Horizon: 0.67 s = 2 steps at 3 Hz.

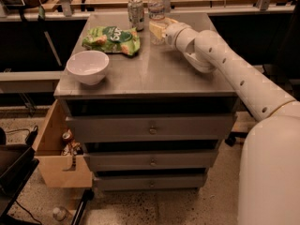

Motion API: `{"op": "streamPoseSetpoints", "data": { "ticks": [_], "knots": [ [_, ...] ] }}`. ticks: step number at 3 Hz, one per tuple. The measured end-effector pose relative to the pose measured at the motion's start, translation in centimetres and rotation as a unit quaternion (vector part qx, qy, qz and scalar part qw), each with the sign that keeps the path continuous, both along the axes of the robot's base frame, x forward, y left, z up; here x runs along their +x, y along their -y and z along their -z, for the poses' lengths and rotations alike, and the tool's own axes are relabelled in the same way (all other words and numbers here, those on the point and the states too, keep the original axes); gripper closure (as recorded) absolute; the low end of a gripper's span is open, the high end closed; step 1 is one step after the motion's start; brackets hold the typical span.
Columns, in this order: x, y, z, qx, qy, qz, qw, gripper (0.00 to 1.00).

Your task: Move water bottle near 7up can

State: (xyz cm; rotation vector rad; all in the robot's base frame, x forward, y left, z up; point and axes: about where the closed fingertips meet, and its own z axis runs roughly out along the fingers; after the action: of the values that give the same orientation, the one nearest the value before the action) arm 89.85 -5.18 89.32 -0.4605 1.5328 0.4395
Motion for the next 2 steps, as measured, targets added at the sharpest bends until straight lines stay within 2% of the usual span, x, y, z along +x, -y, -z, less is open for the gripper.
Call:
{"op": "streamPoseSetpoints", "data": {
  "ticks": [2],
  "knots": [
    [0.01, -0.28, 0.03, 0.0, 0.0, -0.002, 1.0, 0.36]
  ]
}}
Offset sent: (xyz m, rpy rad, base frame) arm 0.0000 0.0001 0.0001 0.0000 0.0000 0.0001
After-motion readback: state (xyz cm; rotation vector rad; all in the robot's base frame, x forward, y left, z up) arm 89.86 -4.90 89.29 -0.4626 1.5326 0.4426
